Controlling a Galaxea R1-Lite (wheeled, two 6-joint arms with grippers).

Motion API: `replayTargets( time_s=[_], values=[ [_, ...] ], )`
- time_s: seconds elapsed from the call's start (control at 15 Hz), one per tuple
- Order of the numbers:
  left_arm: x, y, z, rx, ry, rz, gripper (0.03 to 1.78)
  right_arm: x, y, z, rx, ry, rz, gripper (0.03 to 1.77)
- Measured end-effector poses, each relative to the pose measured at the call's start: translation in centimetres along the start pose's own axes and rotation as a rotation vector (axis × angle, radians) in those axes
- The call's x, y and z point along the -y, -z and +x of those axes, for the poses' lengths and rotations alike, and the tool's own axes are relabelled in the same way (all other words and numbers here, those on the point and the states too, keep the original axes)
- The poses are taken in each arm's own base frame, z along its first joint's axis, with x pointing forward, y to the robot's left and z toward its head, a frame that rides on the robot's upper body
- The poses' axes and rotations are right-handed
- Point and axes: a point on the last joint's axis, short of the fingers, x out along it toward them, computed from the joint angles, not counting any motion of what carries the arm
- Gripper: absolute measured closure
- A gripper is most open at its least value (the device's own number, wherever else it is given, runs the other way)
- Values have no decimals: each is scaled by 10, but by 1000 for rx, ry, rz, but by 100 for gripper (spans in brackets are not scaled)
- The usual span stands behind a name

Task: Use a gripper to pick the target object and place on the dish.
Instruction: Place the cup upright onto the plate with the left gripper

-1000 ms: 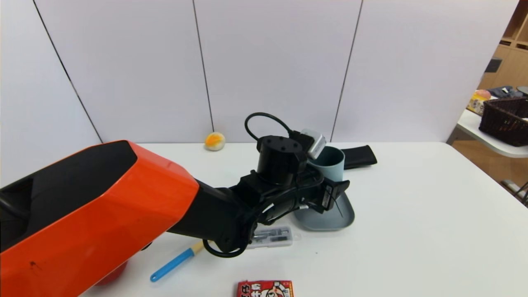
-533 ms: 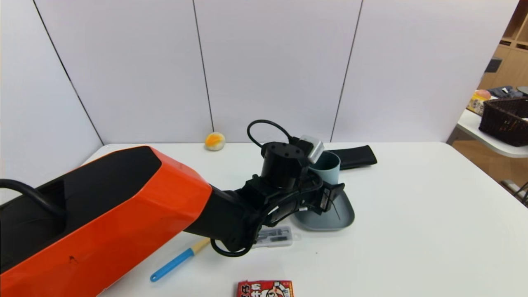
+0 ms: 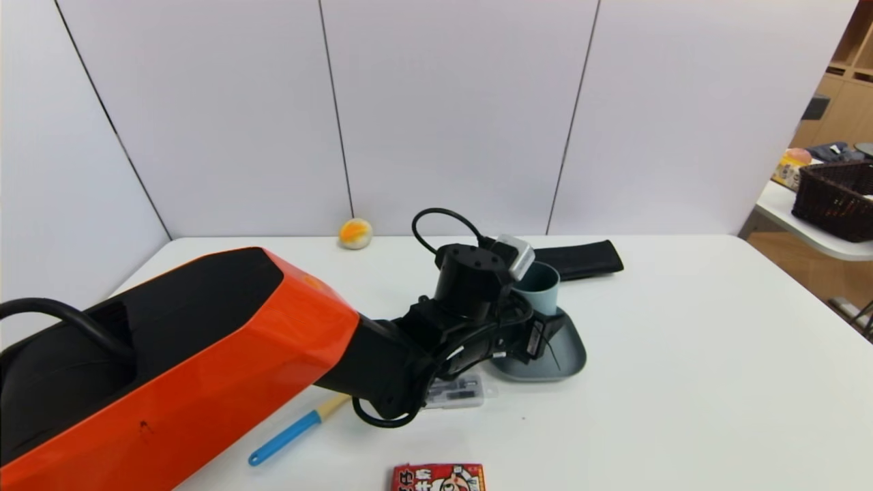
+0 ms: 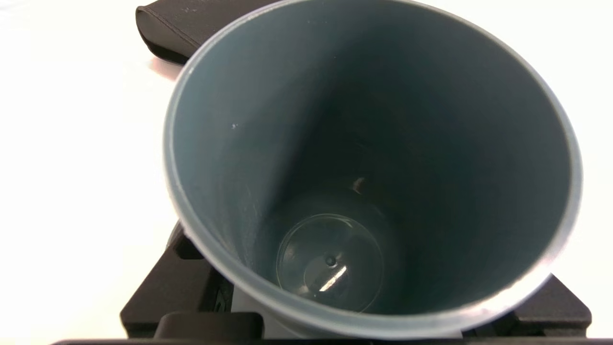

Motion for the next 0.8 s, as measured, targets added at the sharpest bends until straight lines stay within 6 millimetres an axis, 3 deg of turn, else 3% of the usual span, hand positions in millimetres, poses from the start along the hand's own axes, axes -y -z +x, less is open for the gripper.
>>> replayTargets(
  time_s=[0.33, 0.8],
  values=[
    [0, 1, 0, 0, 0, -2, 63, 0, 0, 0, 0, 0, 0, 9],
    [0, 0, 0, 5, -1, 0, 33, 0, 0, 0, 0, 0, 0, 9]
  ],
)
